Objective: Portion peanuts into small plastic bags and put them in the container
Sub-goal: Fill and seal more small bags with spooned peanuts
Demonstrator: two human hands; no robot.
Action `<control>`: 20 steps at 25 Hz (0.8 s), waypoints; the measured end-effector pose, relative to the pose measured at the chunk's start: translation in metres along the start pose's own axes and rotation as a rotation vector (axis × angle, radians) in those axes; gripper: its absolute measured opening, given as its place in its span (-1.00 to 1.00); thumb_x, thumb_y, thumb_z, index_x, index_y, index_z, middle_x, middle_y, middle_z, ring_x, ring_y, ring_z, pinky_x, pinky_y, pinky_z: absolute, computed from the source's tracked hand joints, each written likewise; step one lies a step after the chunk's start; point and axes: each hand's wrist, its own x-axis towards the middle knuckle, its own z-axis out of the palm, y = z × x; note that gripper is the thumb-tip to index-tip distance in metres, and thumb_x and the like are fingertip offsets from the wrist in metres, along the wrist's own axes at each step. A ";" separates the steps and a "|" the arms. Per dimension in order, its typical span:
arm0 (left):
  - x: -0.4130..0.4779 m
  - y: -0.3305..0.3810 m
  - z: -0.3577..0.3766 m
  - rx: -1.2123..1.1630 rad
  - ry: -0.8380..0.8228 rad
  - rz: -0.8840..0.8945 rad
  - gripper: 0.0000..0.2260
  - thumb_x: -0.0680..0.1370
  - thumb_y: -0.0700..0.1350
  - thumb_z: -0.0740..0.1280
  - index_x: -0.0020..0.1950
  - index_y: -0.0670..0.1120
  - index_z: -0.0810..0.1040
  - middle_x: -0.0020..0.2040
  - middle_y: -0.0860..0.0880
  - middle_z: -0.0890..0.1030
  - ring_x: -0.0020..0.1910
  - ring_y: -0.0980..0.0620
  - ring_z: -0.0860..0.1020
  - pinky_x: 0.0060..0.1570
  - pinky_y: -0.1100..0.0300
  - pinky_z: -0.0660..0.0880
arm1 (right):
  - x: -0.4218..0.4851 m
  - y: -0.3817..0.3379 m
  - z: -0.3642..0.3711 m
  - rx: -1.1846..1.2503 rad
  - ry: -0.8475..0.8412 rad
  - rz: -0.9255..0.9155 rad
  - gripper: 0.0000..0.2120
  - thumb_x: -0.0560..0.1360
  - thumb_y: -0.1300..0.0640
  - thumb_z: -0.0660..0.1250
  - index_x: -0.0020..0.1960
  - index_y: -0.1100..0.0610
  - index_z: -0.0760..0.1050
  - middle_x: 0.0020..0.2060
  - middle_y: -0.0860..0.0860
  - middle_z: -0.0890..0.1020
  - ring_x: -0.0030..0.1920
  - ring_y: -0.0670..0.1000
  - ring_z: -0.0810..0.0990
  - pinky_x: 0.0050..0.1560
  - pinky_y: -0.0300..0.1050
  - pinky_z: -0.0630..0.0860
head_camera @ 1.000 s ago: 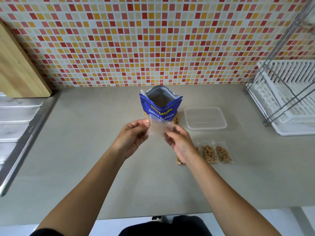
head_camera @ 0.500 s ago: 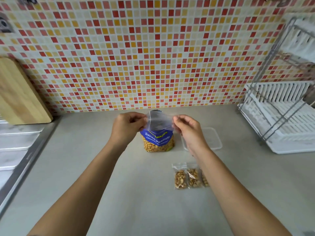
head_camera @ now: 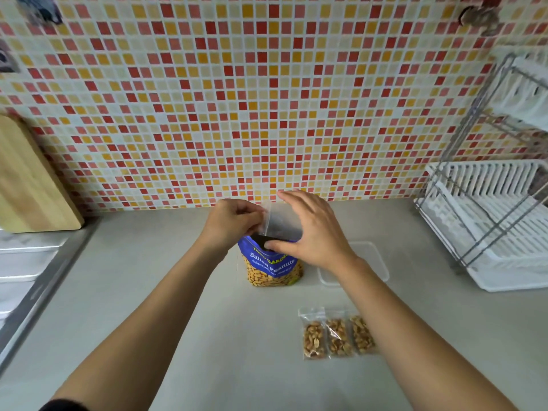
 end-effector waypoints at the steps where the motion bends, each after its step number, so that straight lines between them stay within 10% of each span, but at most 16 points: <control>1: 0.002 0.001 0.001 0.030 -0.007 0.001 -0.89 0.45 -0.28 0.36 -0.19 -0.11 0.65 -0.39 -0.02 0.60 -0.40 0.10 0.53 -0.36 0.31 0.50 | 0.004 0.000 0.002 -0.026 -0.041 0.008 -0.14 0.23 -0.32 0.43 0.40 0.06 0.32 0.34 -0.03 0.43 0.36 0.01 0.34 0.38 -0.13 0.16; 14: 0.010 -0.003 -0.002 0.006 0.048 0.080 -0.91 0.53 -0.16 0.32 -0.06 -0.11 0.62 -0.22 -0.02 0.63 -0.31 0.12 0.56 -0.38 0.40 0.44 | 0.007 0.014 0.019 0.009 0.077 0.041 -0.41 0.26 -0.28 0.38 0.17 0.02 0.54 0.03 -0.12 0.63 0.11 -0.01 0.52 0.19 -0.08 0.36; 20: 0.032 -0.049 -0.018 0.608 0.112 0.029 -0.67 0.51 0.05 0.34 0.11 -0.18 0.61 0.04 -0.10 0.65 -0.09 0.03 0.52 -0.15 0.19 0.39 | 0.000 0.019 0.015 0.203 0.068 0.145 -0.45 0.29 -0.15 0.48 0.20 0.05 0.50 0.00 -0.17 0.58 0.01 -0.17 0.51 0.11 -0.15 0.49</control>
